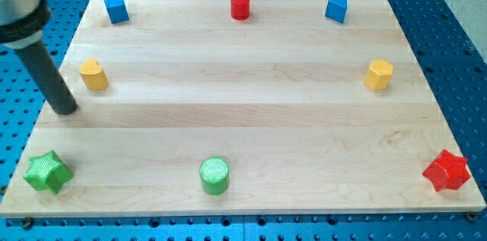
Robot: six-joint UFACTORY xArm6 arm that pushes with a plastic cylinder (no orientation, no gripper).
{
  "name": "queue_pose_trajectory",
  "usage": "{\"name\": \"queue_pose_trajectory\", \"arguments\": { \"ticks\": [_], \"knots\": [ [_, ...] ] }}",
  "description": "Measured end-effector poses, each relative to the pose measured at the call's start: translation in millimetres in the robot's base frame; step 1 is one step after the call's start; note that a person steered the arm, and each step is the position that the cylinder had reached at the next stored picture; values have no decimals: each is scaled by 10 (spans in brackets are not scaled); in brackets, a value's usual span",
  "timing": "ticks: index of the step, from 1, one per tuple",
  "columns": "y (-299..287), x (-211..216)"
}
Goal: Move the heart vertical to the green circle
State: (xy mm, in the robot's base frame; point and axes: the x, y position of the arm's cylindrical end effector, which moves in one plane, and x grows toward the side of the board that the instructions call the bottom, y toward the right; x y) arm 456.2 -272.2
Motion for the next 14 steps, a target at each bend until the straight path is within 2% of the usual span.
{"name": "queue_pose_trajectory", "arguments": {
  "ticks": [1,5,7,8,9,10,12,13,14],
  "knots": [
    [6,-476],
    [126,-486],
    [951,-487],
    [1569,-463],
    [1148,-456],
    [1027,-456],
    [1742,-169],
    [2012,-157],
    [2053,-157]
  ]
}}
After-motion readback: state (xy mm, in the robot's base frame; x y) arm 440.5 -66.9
